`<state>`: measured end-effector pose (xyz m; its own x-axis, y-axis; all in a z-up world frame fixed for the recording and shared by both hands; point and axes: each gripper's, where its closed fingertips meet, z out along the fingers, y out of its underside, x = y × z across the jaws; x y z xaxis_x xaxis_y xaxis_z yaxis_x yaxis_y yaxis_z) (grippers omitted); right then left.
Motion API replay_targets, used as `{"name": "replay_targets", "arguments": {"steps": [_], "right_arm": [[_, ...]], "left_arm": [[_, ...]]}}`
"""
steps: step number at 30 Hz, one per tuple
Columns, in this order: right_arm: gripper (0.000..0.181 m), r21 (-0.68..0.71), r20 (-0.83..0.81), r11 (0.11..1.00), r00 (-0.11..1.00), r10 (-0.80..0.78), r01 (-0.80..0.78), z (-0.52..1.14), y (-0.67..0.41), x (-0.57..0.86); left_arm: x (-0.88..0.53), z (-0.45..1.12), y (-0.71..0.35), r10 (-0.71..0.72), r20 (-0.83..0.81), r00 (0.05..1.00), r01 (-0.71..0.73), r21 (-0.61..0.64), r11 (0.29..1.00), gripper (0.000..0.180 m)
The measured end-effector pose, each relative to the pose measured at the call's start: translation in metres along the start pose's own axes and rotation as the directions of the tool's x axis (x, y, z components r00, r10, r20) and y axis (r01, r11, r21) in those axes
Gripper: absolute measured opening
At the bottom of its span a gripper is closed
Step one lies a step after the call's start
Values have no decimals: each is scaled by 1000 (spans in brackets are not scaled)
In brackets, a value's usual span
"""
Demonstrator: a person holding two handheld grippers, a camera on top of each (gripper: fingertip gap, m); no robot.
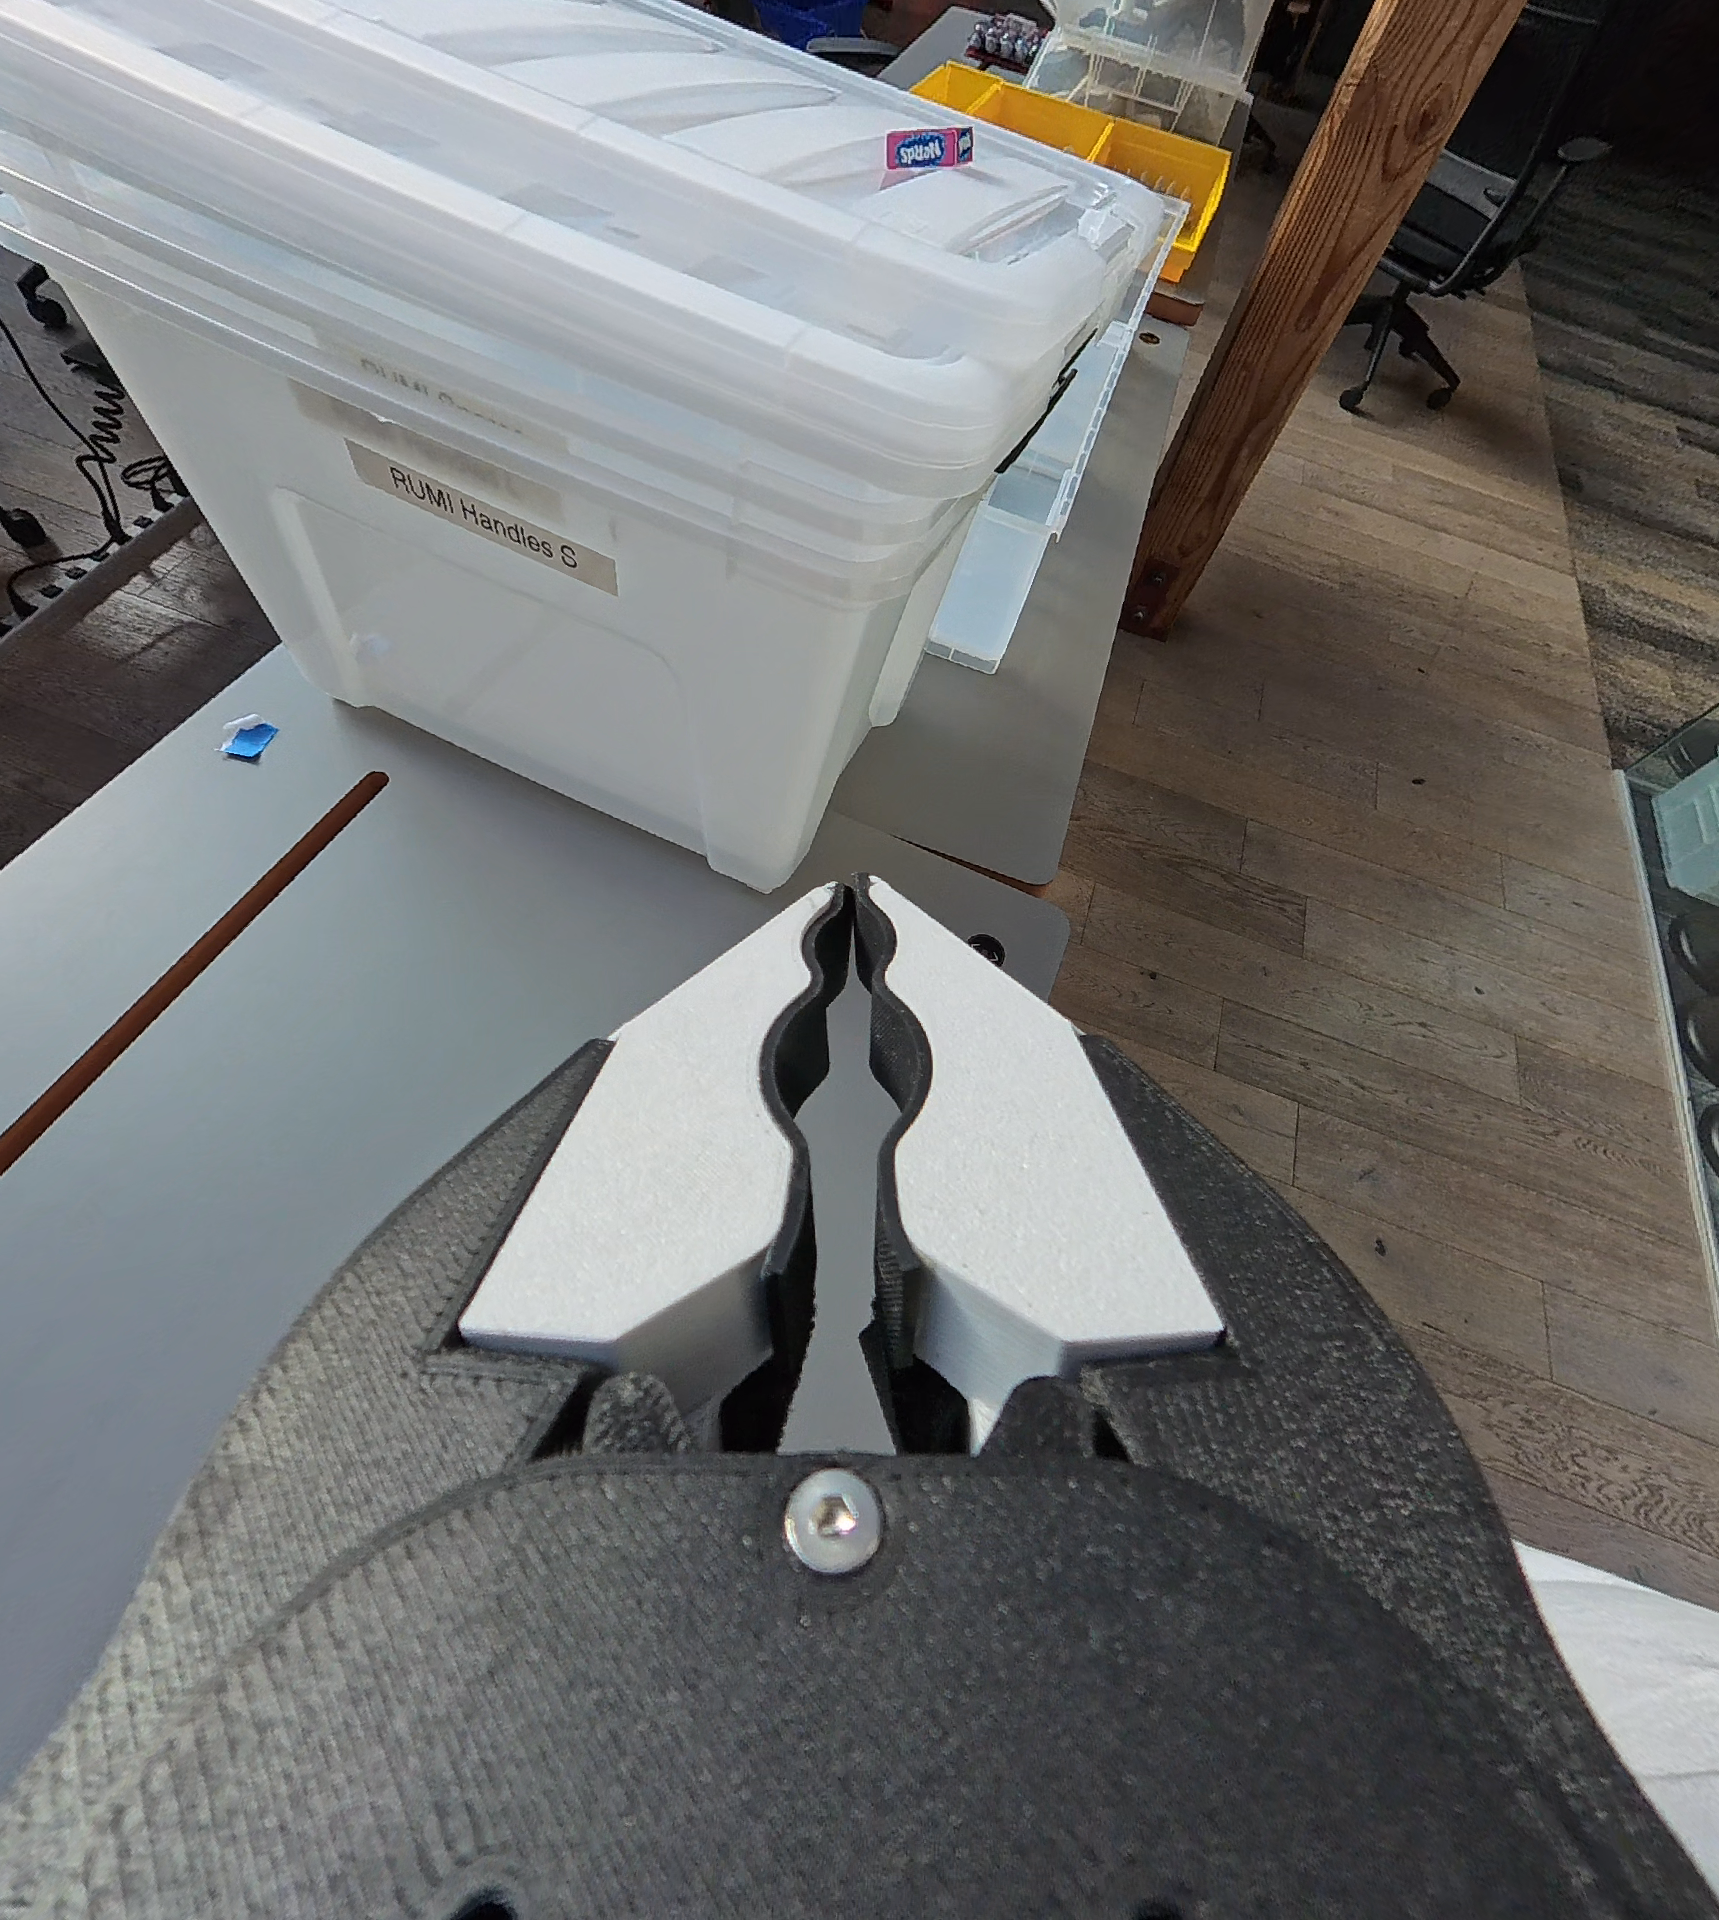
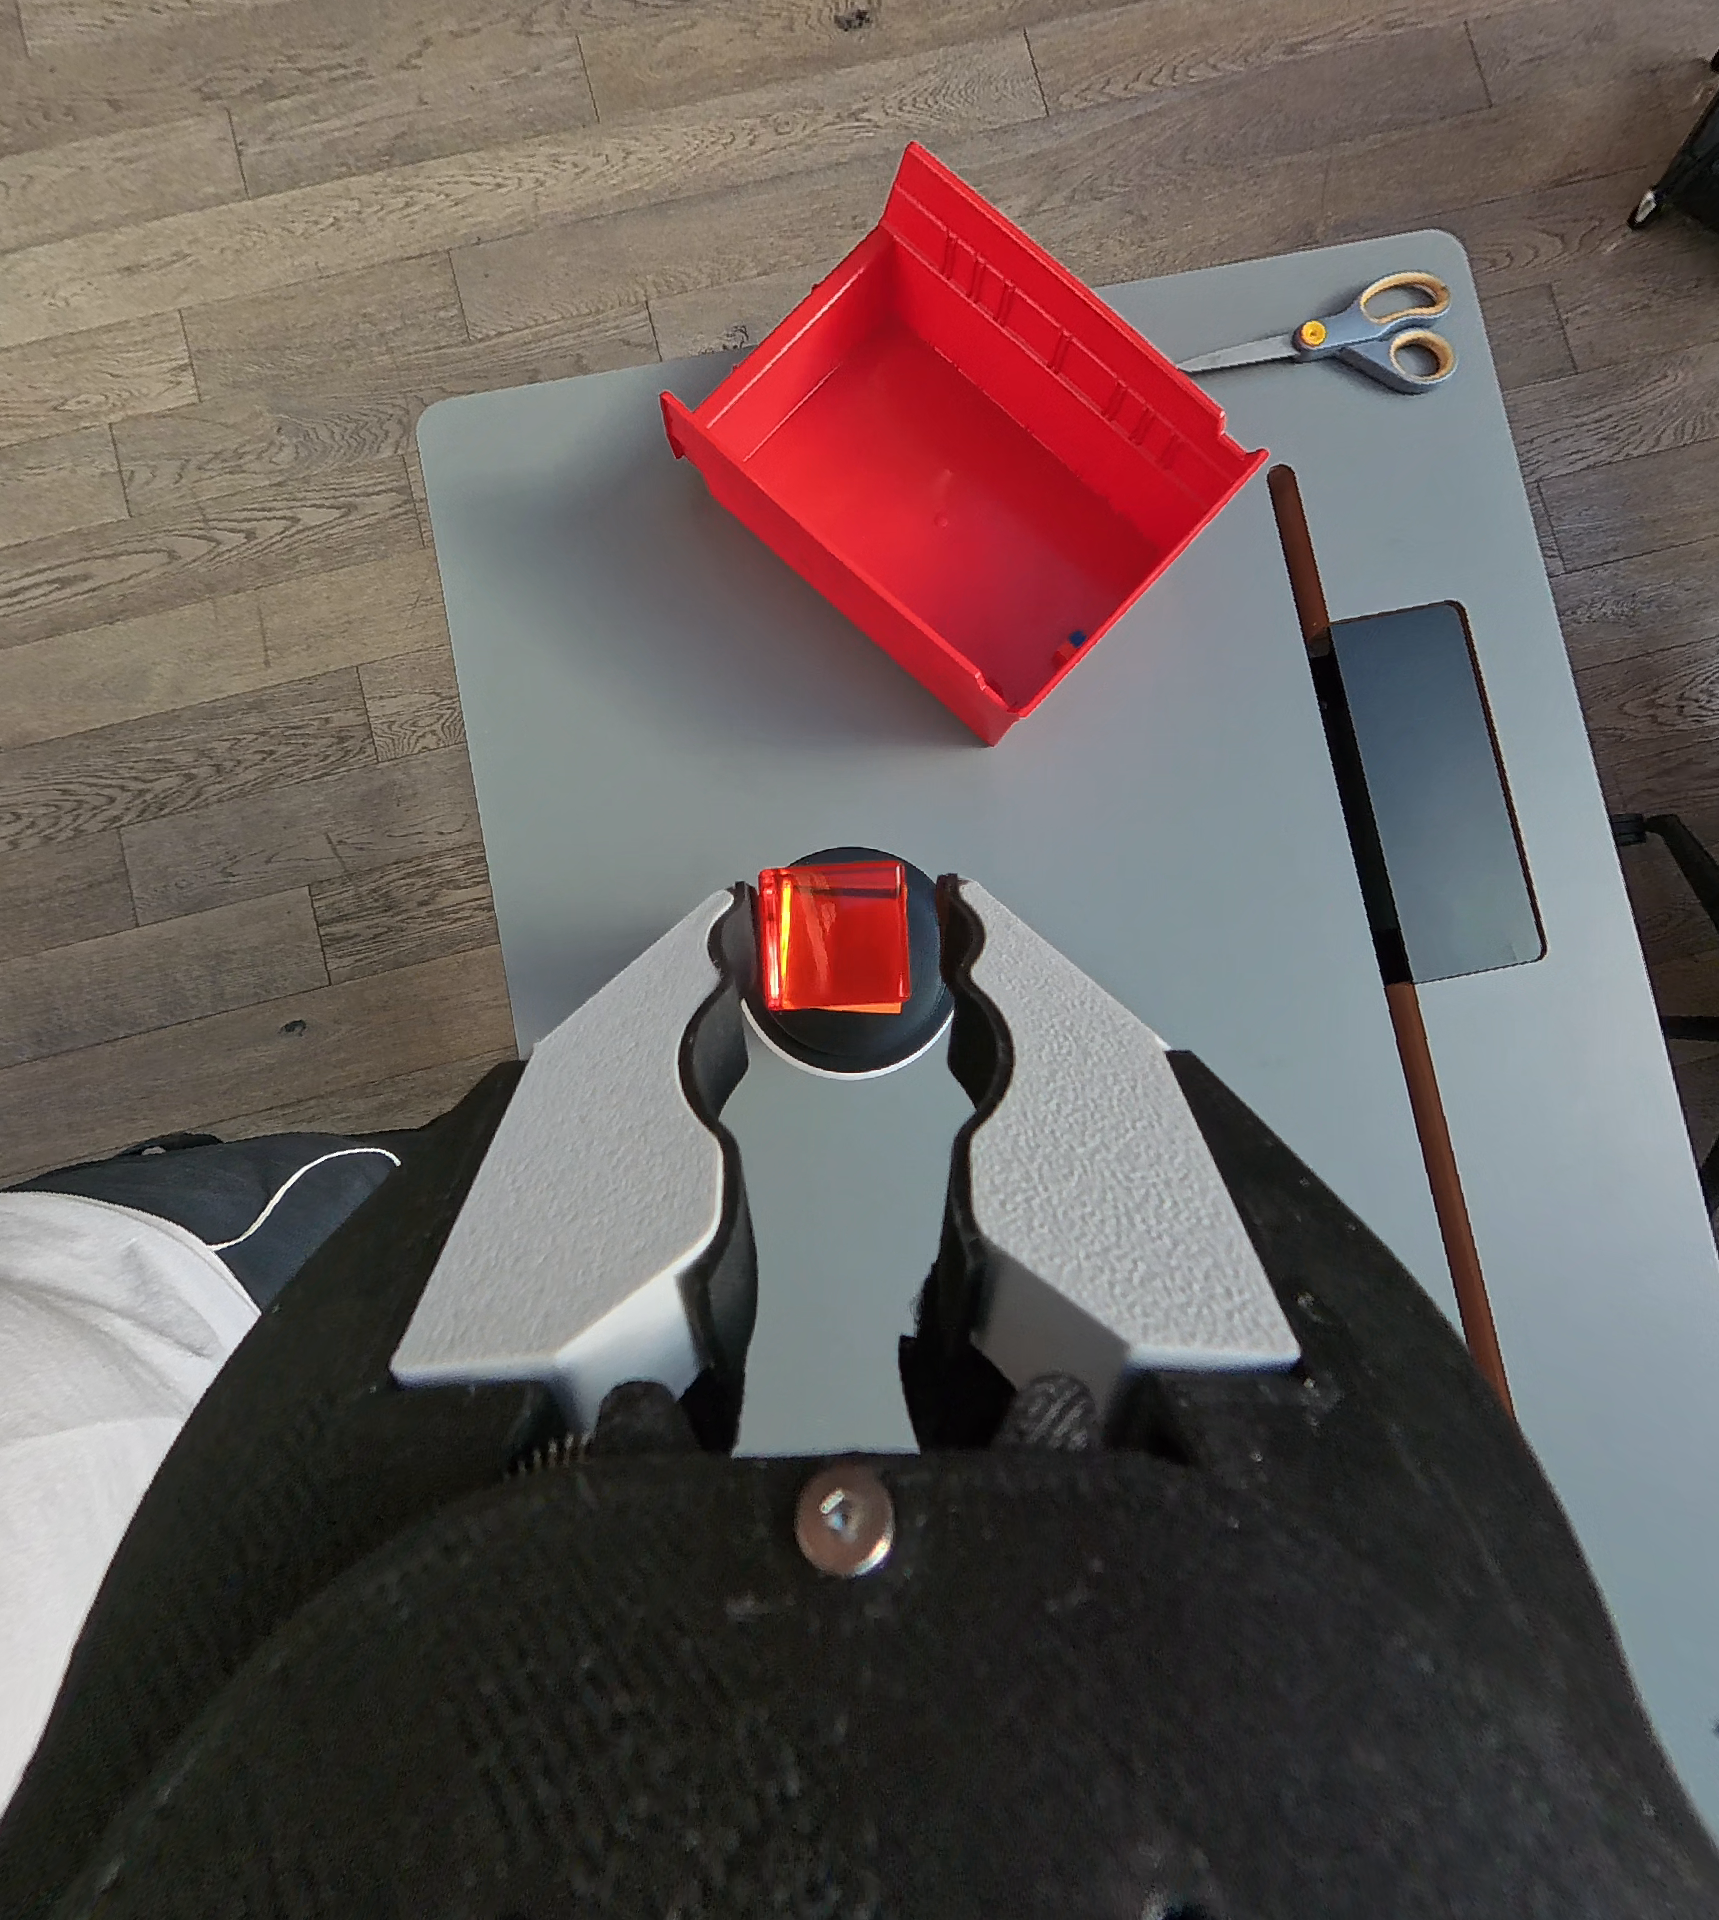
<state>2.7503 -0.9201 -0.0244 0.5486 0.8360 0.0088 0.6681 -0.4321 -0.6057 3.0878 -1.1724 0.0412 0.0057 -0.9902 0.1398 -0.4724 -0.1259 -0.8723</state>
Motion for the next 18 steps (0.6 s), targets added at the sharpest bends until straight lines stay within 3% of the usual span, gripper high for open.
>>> {"name": "replay_targets", "arguments": {"steps": [11, 18], "right_arm": [[38, 1, -4, 1000, 1000, -5, 5, 0, 0, -1], [58, 73, -40, 997, 999, 0, 3, -11, -13, 4]], "left_arm": [[1, 0, 1, 2, -1, 1000, -2, -2, 1000, 0], [5, -1, -3, 12, -4, 1000, -12, 7, 1000, 0]]}}
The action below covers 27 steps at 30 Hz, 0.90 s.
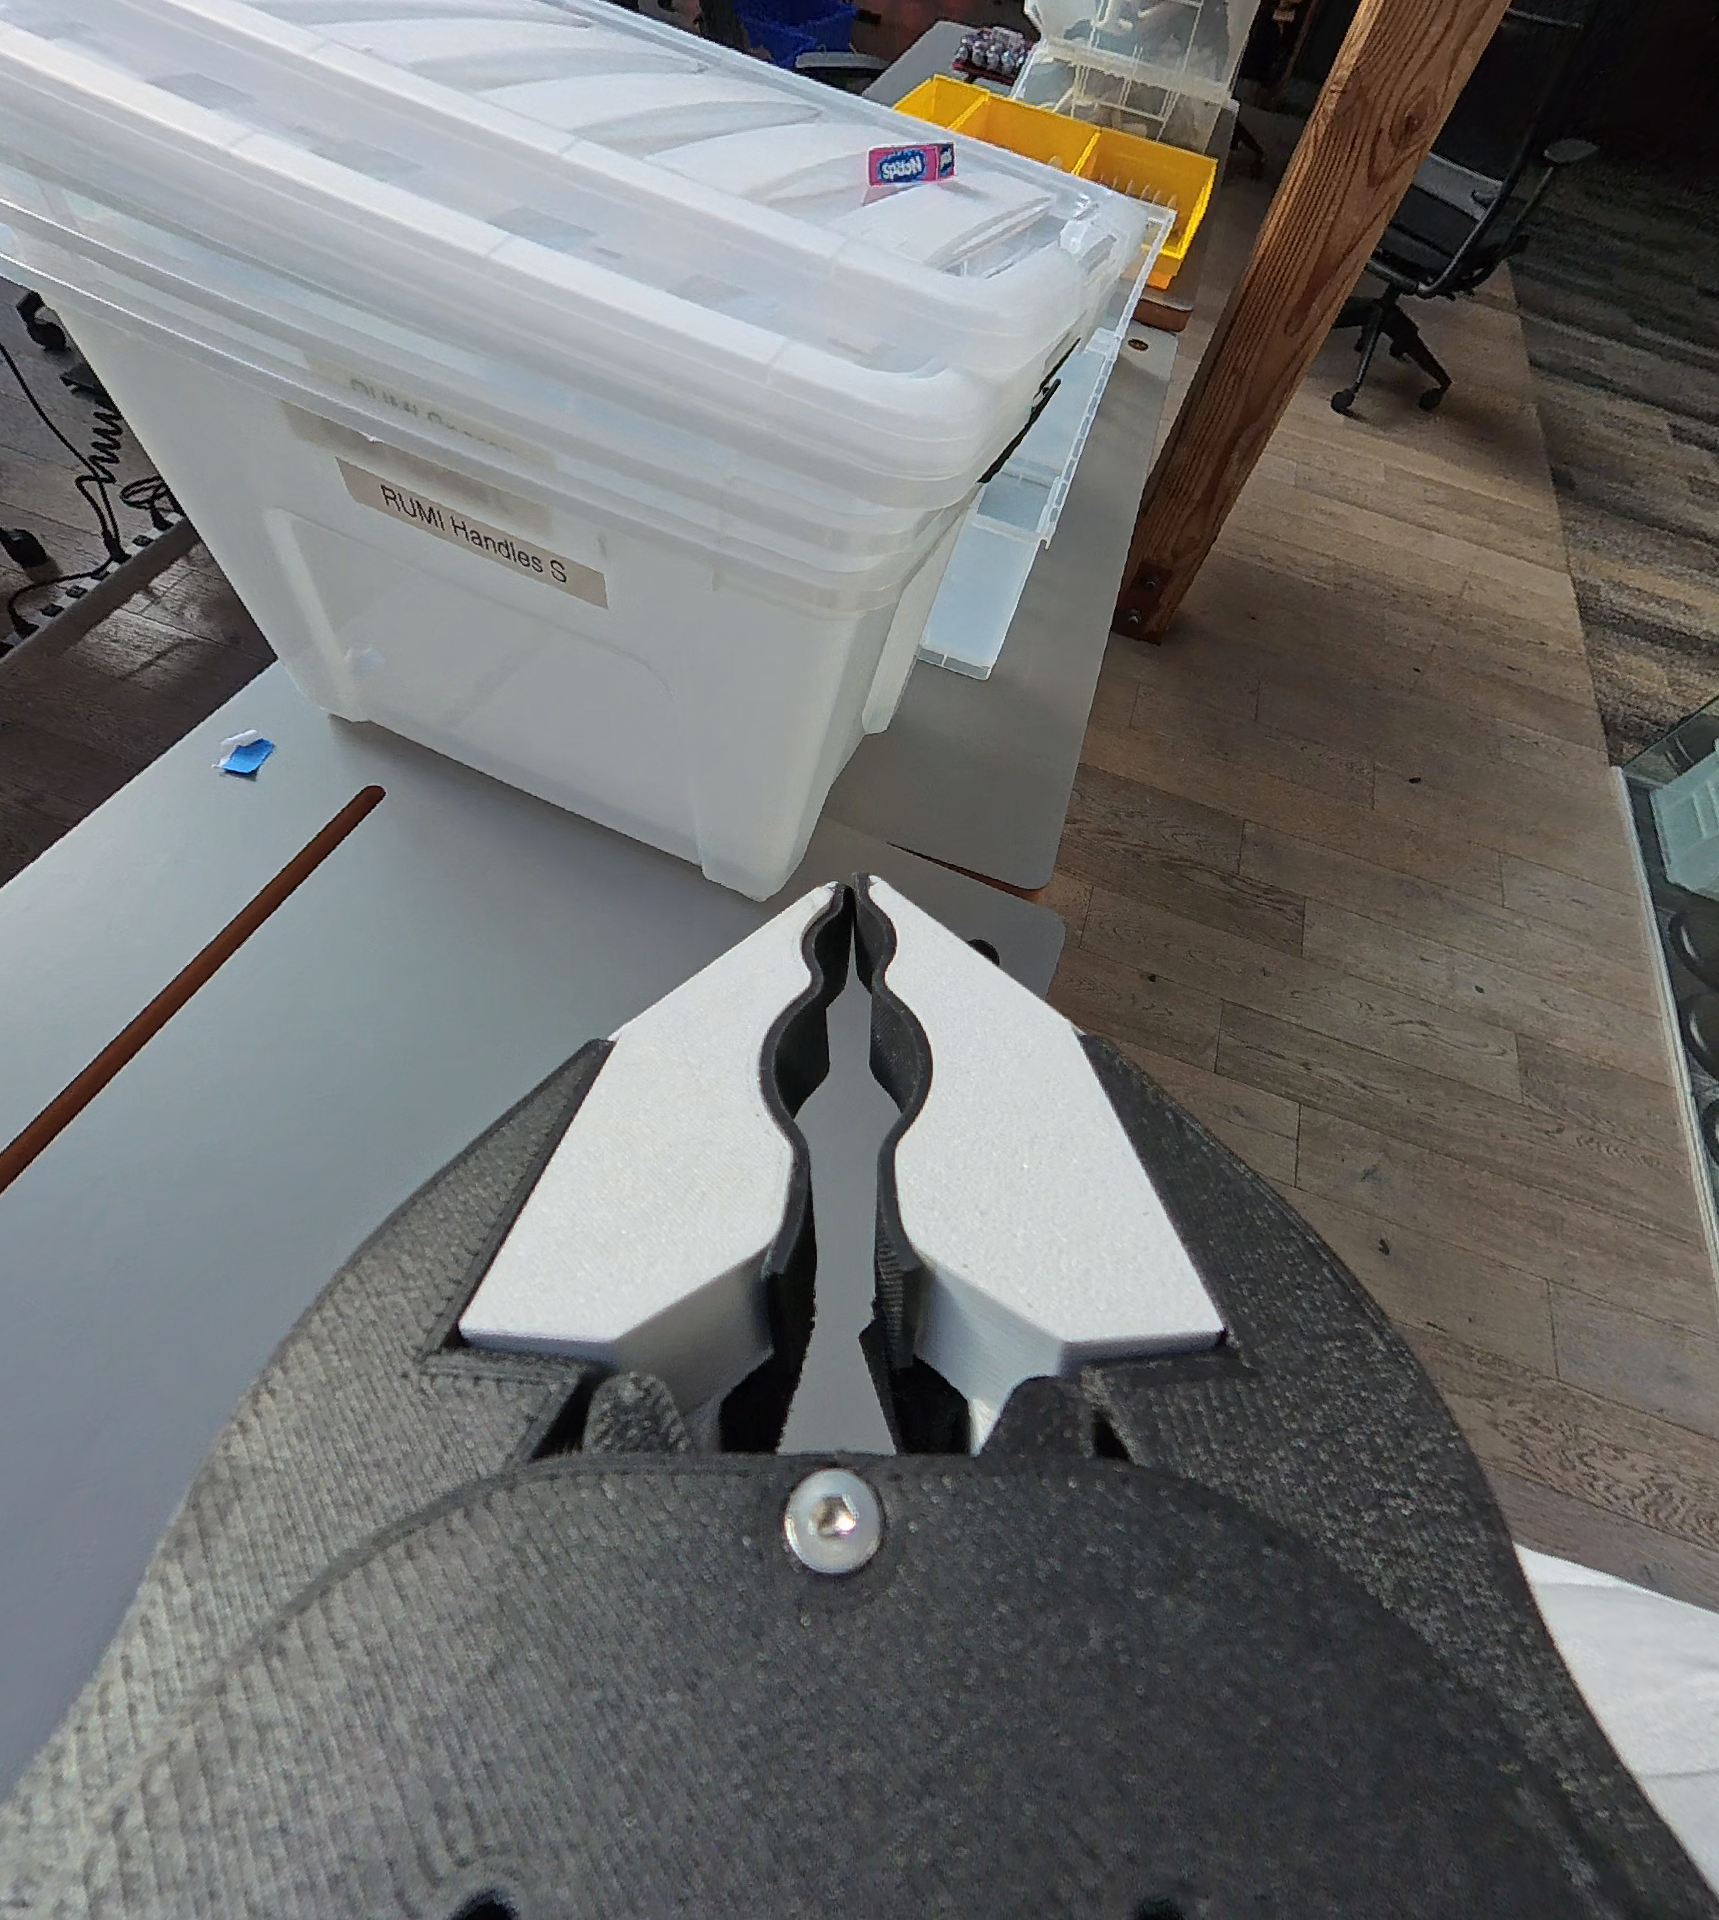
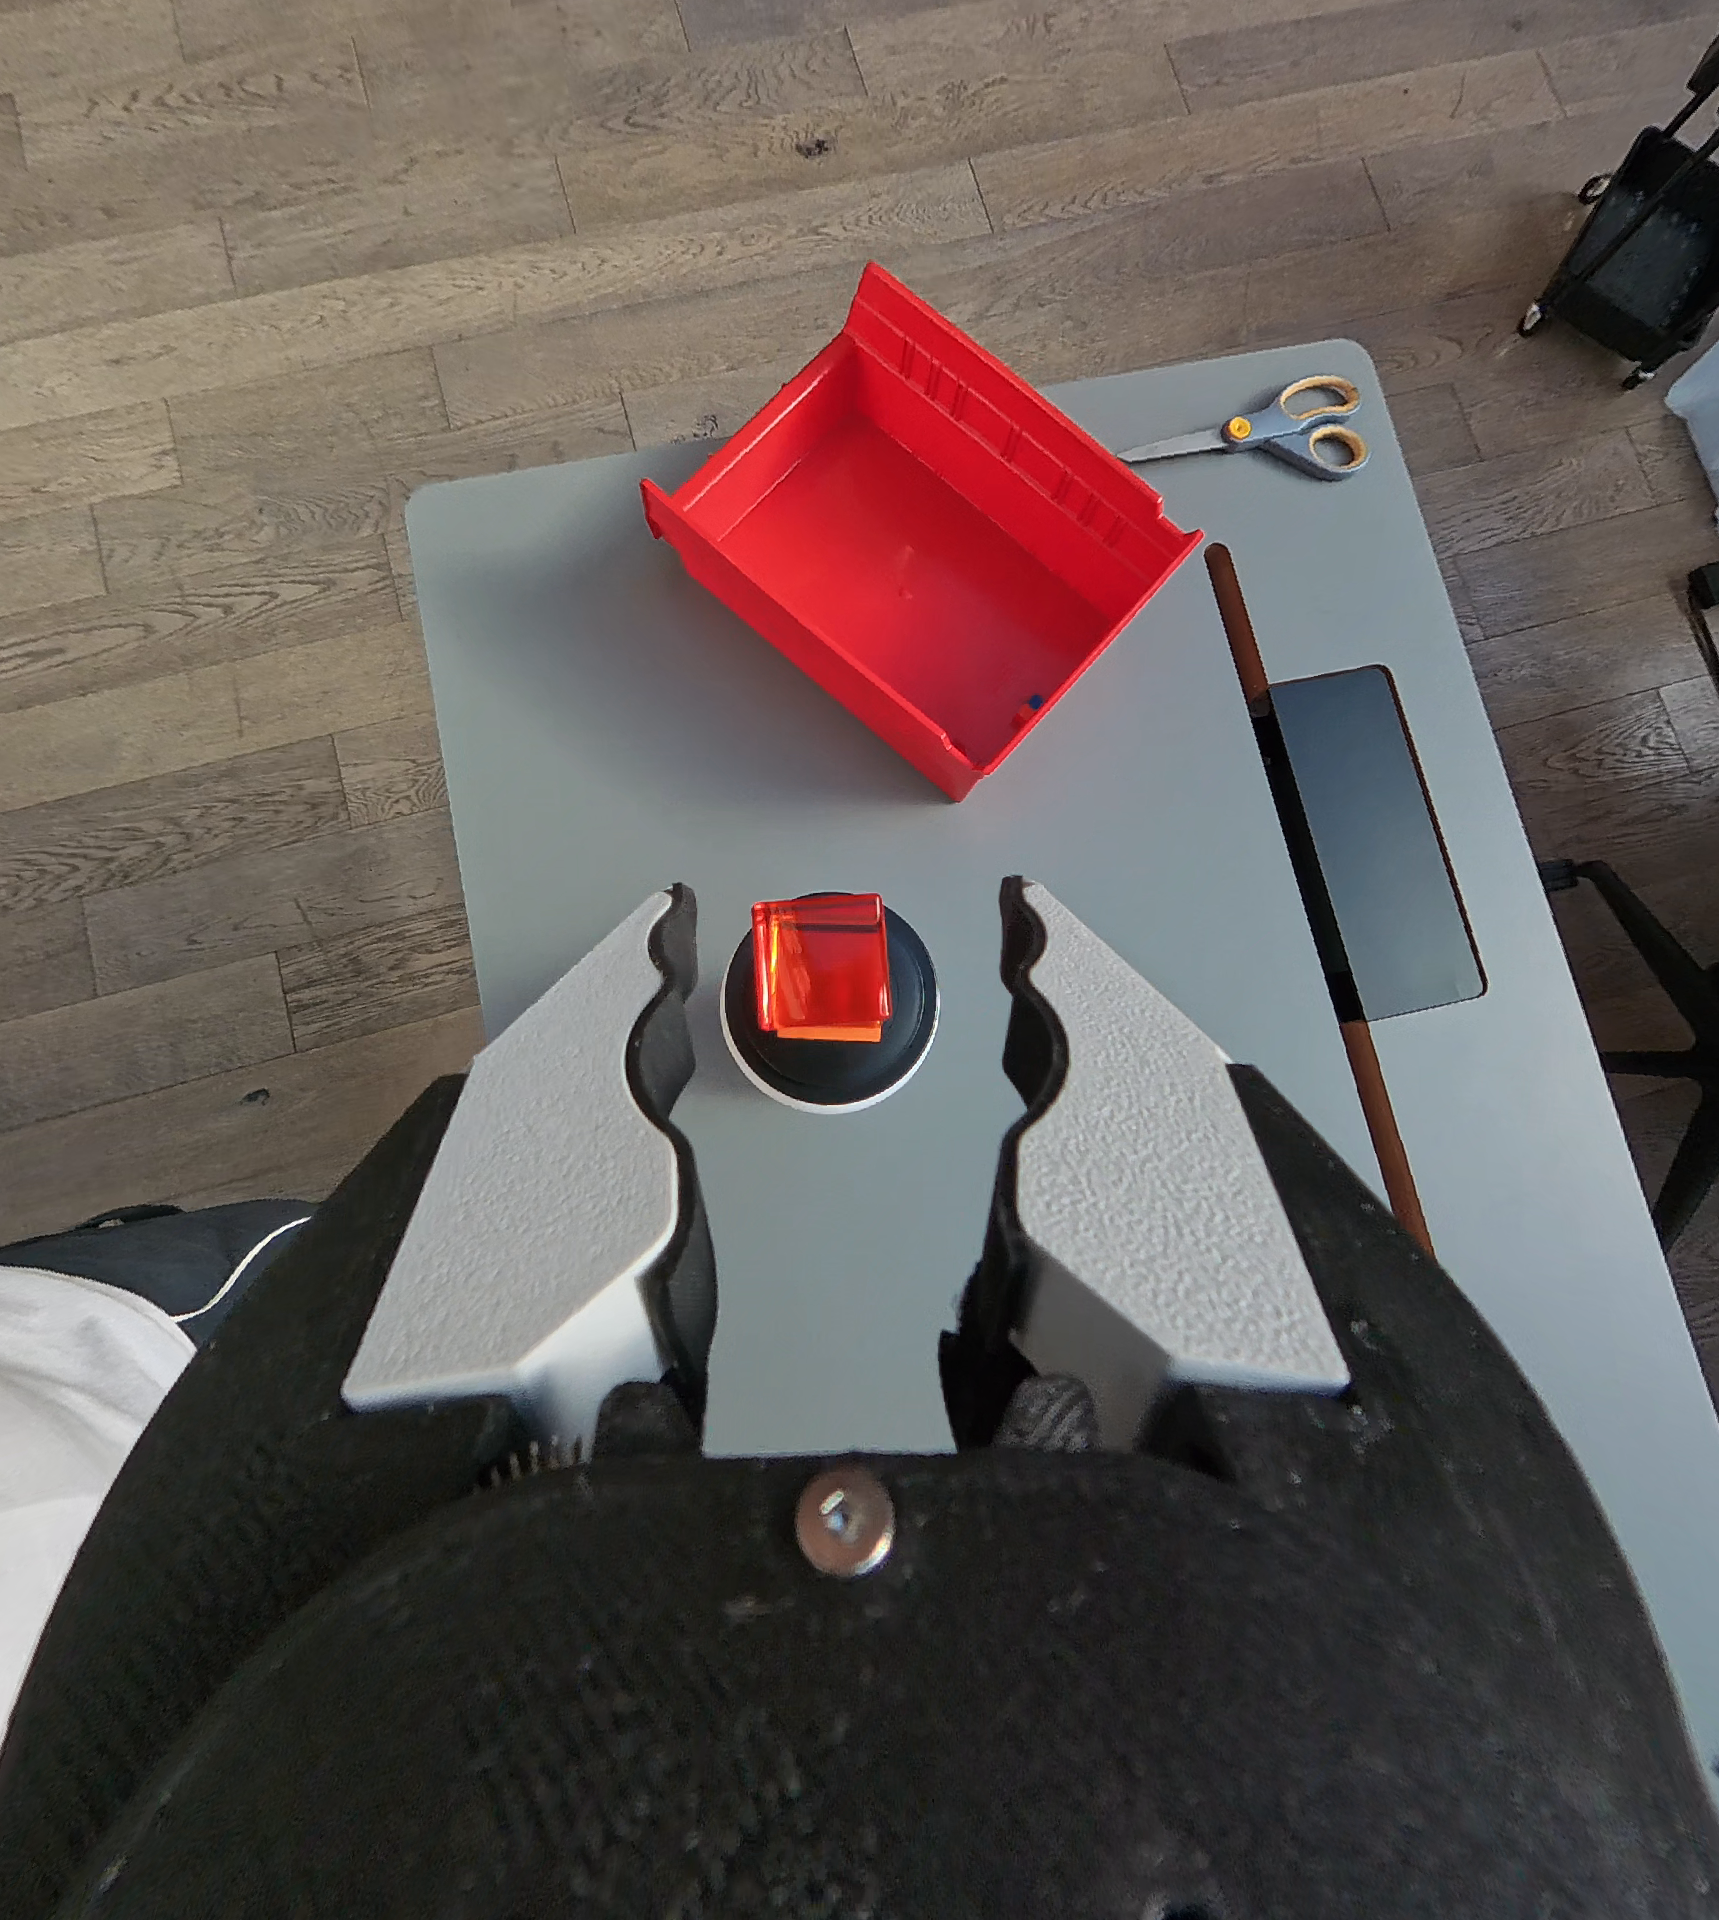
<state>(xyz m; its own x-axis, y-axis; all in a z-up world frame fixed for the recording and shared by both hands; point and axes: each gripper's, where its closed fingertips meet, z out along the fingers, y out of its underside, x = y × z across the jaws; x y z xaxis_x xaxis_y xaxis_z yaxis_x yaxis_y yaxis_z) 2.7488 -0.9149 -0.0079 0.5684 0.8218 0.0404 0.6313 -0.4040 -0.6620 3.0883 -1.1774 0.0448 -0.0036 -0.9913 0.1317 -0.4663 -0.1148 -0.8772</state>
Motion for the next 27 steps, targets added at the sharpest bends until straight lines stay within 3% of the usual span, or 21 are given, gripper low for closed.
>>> {"name": "replay_targets", "arguments": {"steps": [6, 12, 18, 22, 27], "right_arm": [[86, 218, -89, 976, 996, 29, -9, -40, -36, 12], [88, 463, -196, 886, 974, 110, -7, -116, -67, 23], [76, 531, -374, 846, 909, 184, 47, -180, -45, 15], [56, 636, -456, 767, 845, 280, 89, -228, -28, 1], [43, 749, -412, 657, 840, 352, 92, -280, -20, -31]], "left_arm": [[18, 3, -6, 47, -17, 999, -48, -7, 999, 0], [60, 2, -17, 131, -79, 988, -133, -13, 991, 0], [141, -5, -6, 240, -202, 949, -243, 9, 970, 0], [192, -7, 12, 281, -265, 922, -289, 12, 957, 0], [230, -6, 13, 318, -232, 919, -322, 23, 947, 0]]}}
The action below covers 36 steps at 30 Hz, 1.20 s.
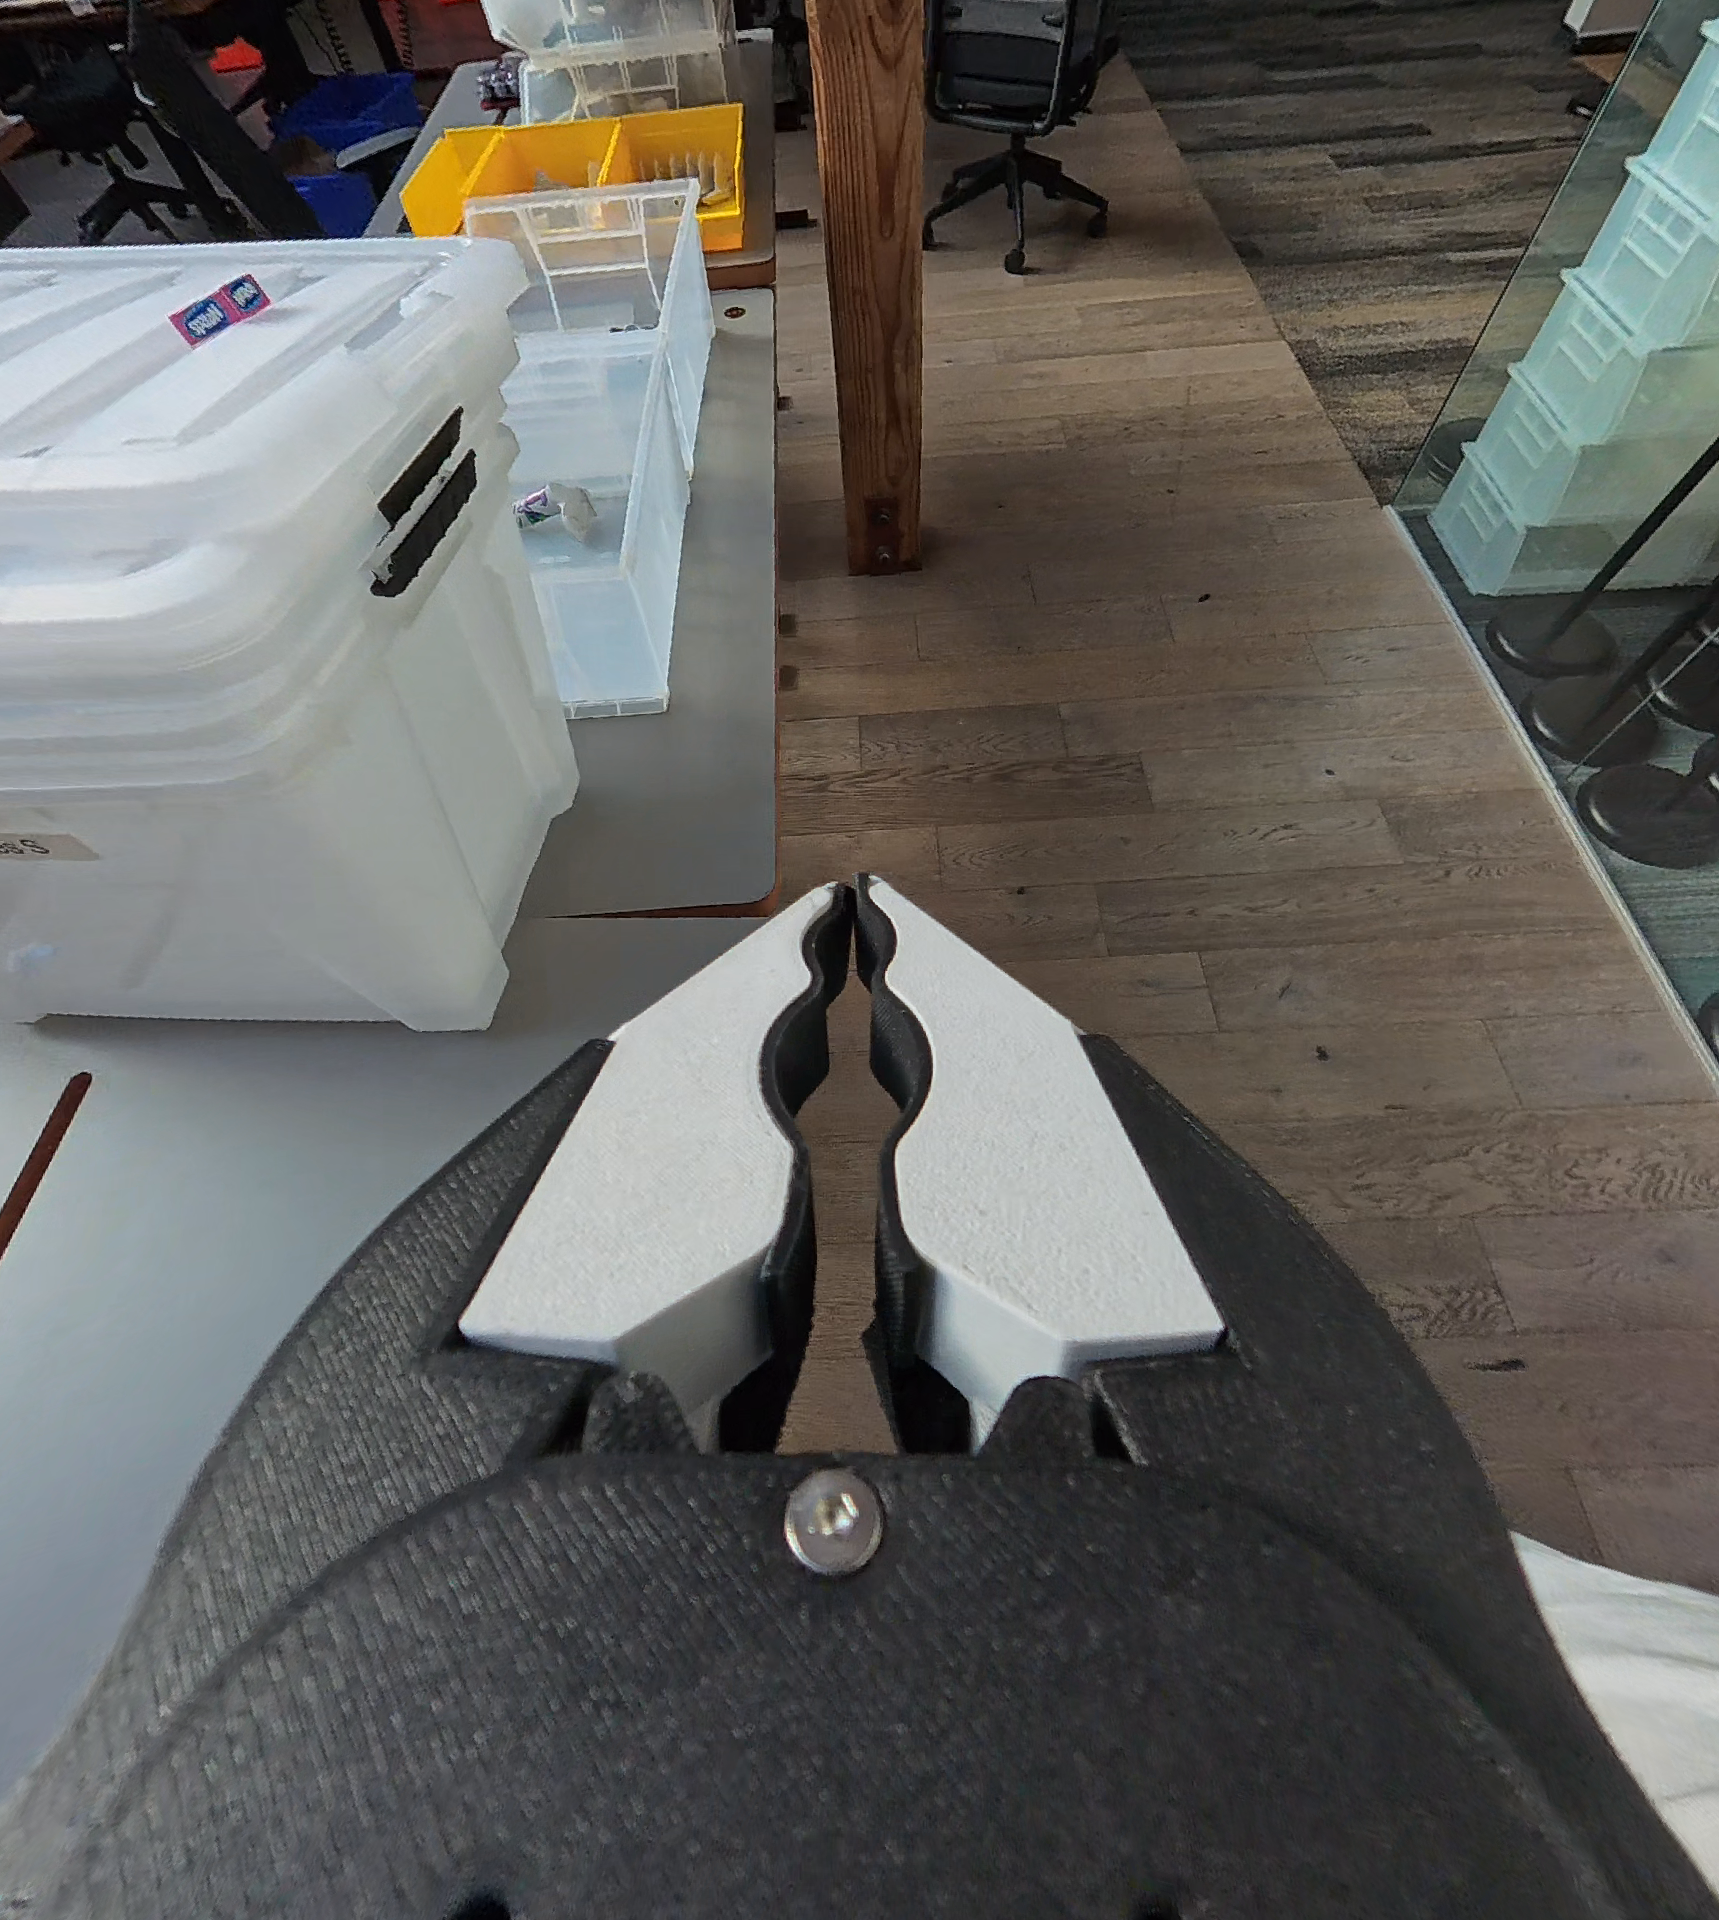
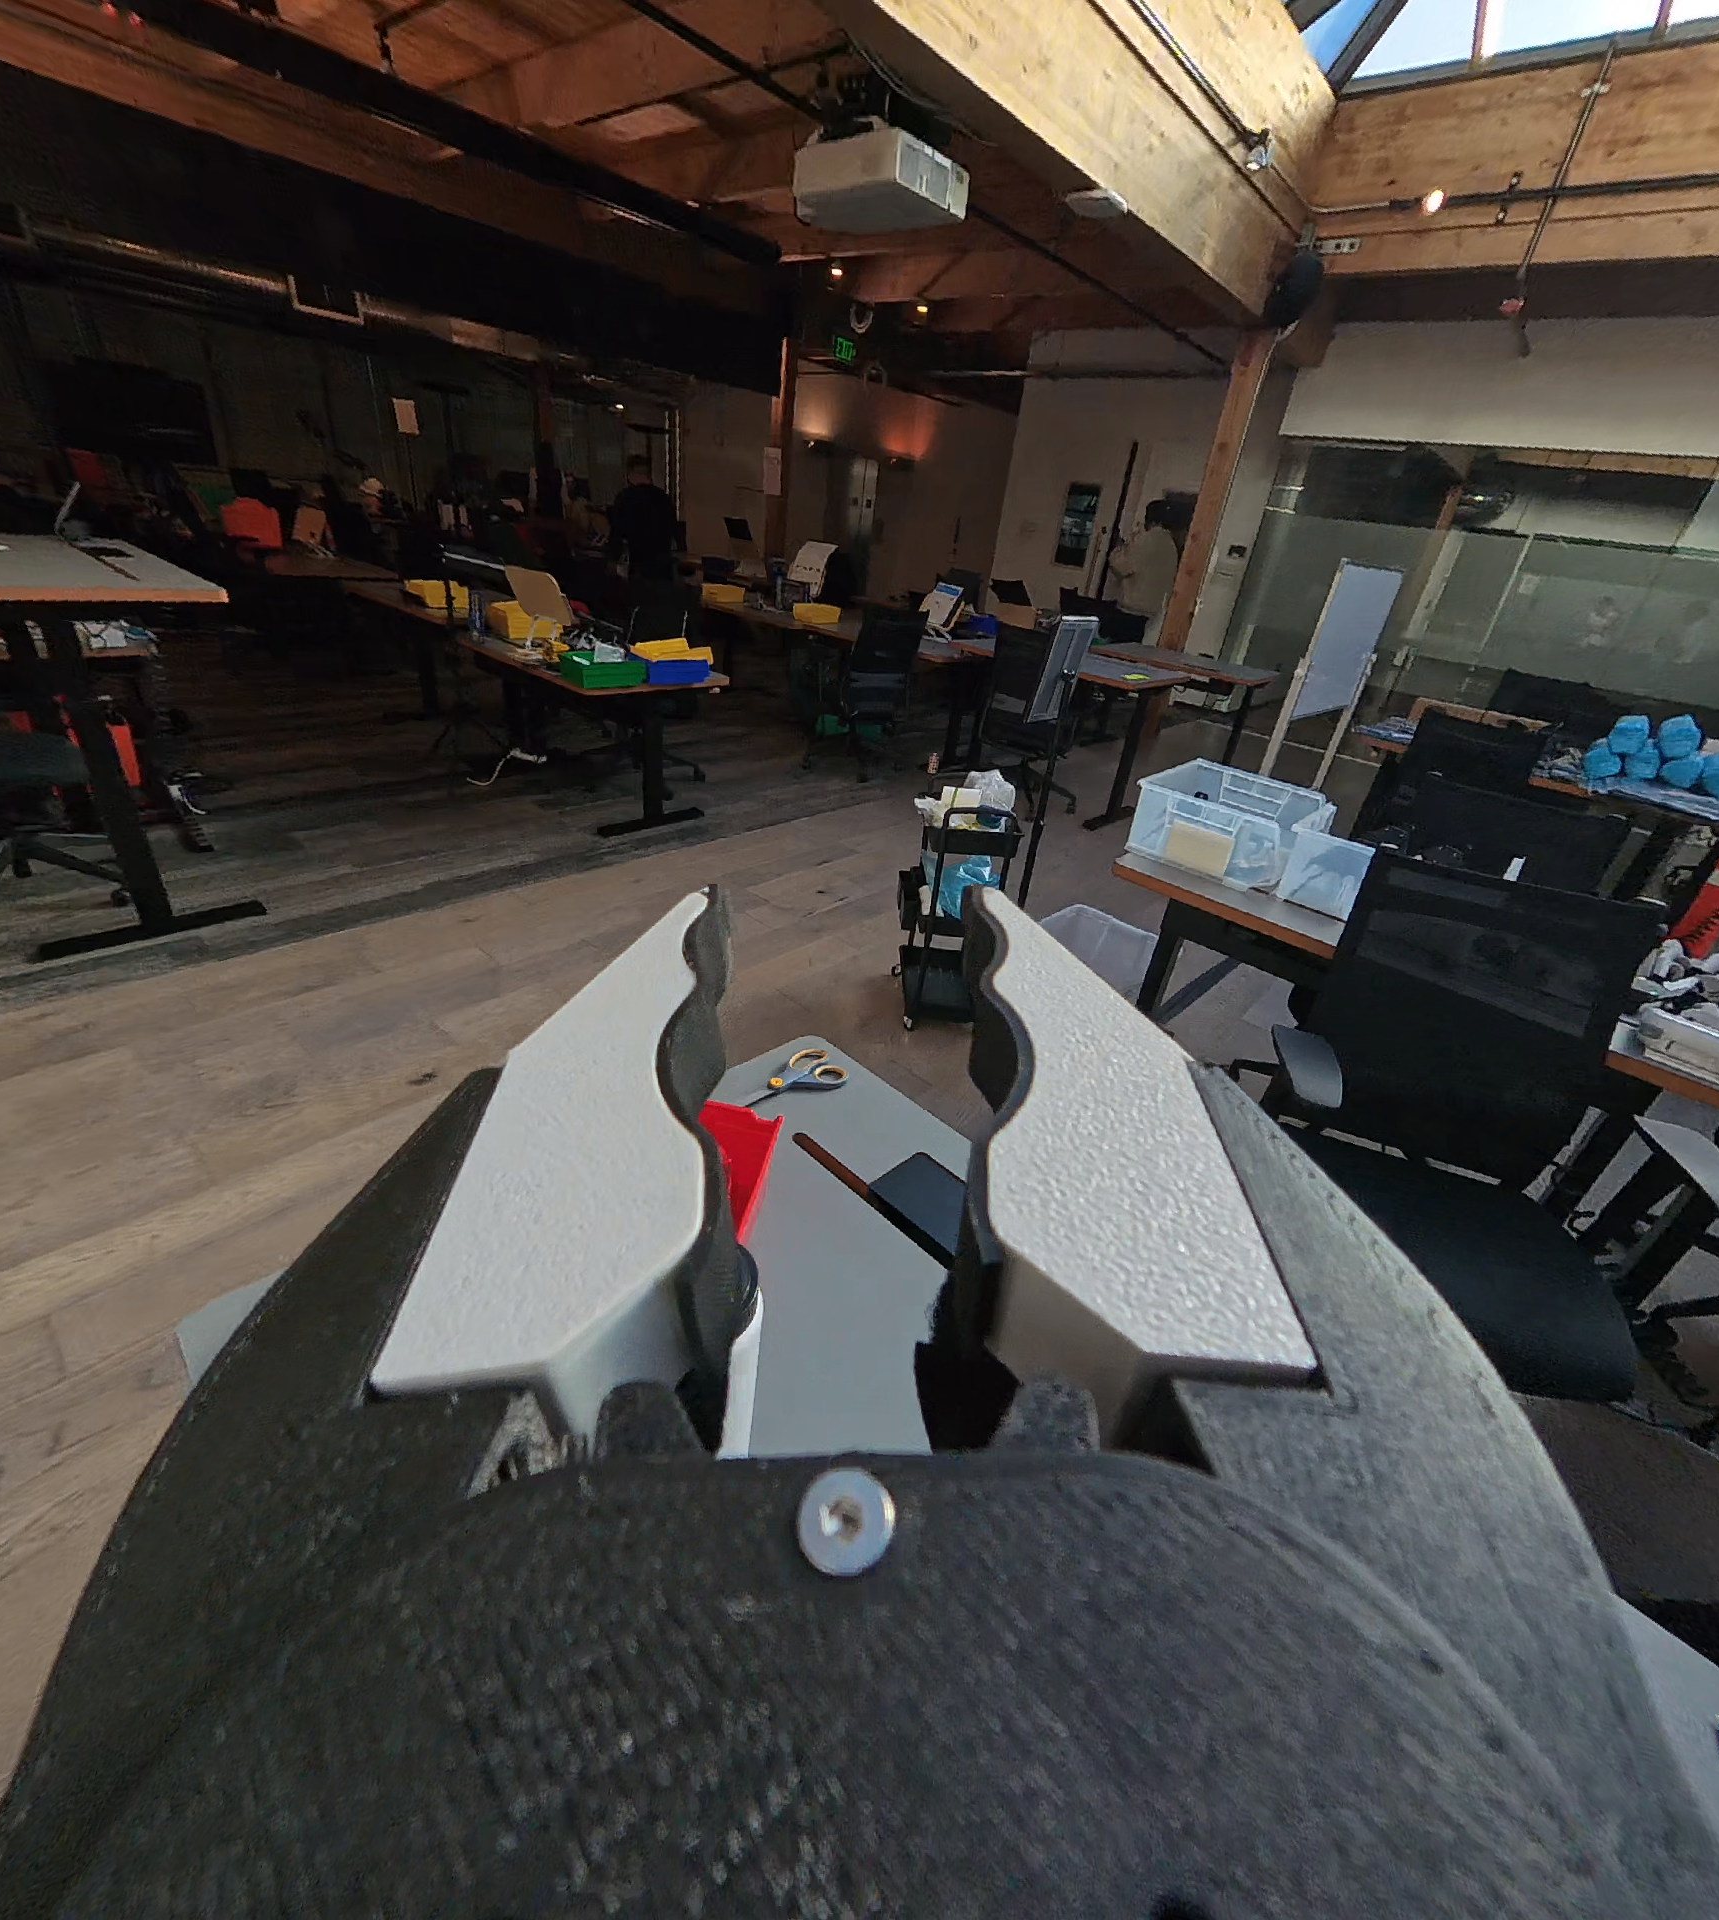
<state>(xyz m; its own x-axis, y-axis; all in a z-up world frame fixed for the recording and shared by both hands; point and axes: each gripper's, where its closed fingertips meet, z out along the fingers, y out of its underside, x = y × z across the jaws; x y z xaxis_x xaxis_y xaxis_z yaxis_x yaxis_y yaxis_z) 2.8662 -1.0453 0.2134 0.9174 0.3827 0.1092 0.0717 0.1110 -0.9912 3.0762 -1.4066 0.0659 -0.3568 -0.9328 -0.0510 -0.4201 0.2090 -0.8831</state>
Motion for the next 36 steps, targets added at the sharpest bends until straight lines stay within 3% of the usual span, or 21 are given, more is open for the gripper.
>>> {"name": "replay_targets", "arguments": {"steps": [4, 7, 10, 15, 19, 21, 23, 25, 28, 32, 36], "right_arm": [[39, 20, 59, 1000, 998, -7, 6, -27, 0, -28], [40, -22, 88, 1000, 996, 10, -8, -44, 25, -47], [38, -25, 104, 998, 993, 61, -59, -50, 46, -60], [37, -14, 174, 995, 979, 104, -103, -36, 55, -93], [38, -161, 168, 986, 984, 59, -32, -17, 97, -123], [38, -181, 164, 984, 986, 25, 6, -8, 115, -149], [40, -192, 138, 981, 990, 3, 23, 4, 133, -178], [42, -208, 112, 977, 994, -15, 38, 18, 149, -213], [43, -252, 92, 966, 995, -42, 64, 48, 180, -266], [43, -293, 79, 953, 995, -54, 75, 85, 211, -331], [42, -299, 118, 937, 982, -150, 179, 112, 232, -384]], "left_arm": [[13, 10, -7, -55, 52, 997, 52, 46, 998, 0], [33, 14, -11, -171, -11, 985, 171, 146, 974, 0], [60, 1, -23, -199, -129, 971, 229, 283, 932, 0], [73, -94, -53, -97, -76, 992, 123, 571, 812, 5], [64, -207, -27, -142, 15, 990, 101, 634, 766, 29], [58, -280, 14, -196, 54, 979, 112, 660, 743, 31], [51, -354, 76, -269, 141, 953, 116, 650, 751, 33], [45, -422, 156, -344, 268, 900, 134, 582, 802, 41], [34, -516, 284, -426, 482, 765, 202, 448, 871, 46], [20, -602, 416, -574, 544, 612, 395, 419, 818, 56], [-29, -637, 496, -591, 531, 608, 473, 355, 806, 48]]}}
